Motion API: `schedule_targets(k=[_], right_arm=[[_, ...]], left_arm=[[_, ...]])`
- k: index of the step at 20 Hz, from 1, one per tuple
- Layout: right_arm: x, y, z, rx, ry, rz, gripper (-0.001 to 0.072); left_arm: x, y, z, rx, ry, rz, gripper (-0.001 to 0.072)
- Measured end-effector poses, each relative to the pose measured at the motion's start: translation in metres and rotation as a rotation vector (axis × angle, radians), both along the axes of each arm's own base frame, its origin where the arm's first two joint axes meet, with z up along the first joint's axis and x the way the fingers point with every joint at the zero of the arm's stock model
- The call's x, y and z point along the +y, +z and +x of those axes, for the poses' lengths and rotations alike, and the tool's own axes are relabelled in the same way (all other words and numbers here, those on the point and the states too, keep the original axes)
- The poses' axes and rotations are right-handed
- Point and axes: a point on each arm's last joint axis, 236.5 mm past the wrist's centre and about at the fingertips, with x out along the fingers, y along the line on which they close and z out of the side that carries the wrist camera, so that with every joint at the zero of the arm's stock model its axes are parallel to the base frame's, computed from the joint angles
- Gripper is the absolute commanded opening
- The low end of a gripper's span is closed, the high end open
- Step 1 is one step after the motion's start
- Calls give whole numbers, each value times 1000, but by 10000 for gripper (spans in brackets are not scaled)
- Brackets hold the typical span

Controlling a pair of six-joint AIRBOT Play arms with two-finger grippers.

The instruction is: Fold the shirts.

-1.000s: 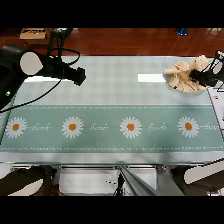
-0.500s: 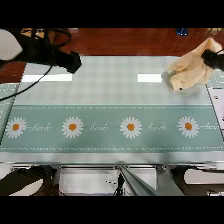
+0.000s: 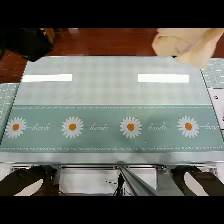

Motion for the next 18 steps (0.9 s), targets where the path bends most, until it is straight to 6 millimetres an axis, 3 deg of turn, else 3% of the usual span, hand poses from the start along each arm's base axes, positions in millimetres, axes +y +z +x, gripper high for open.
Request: schedule_targets(k=[2, 5, 7, 10, 11, 12, 13, 14, 15, 16, 18], right_arm=[[37, -7, -27, 54, 123, 5, 25], [97, -48, -52, 201, 312, -17, 25], [137, -95, -59, 325, 418, -64, 26], [197, -184, -66, 501, 537, -176, 26], [214, -215, -65, 543, 554, -218, 26], [226, -241, -64, 580, 564, -258, 26], [237, -265, -60, 608, 561, -281, 29], [244, -285, -56, 635, 552, -299, 140], [249, -301, -50, 658, 538, -300, 368], [253, -310, -45, 666, 526, -296, 498], [253, -313, -35, 666, 499, -274, 504]], left_arm=[[8, 6, -18, 14, 7, -1, 678], [16, 2, -37, 65, 13, 15, 677], [18, -5, -42, 96, 15, 27, 677], [19, -25, -45, 161, 16, 54, 675], [19, -34, -46, 189, 17, 66, 600], [20, -46, -47, 224, 17, 80, 462], [20, -57, -47, 254, 17, 94, 442], [20, -71, -48, 292, 17, 110, 443], [20, -84, -48, 326, 17, 125, 455], [20, -97, -48, 354, 17, 137, 526], [18, -123, -46, 401, 14, 152, 568]])
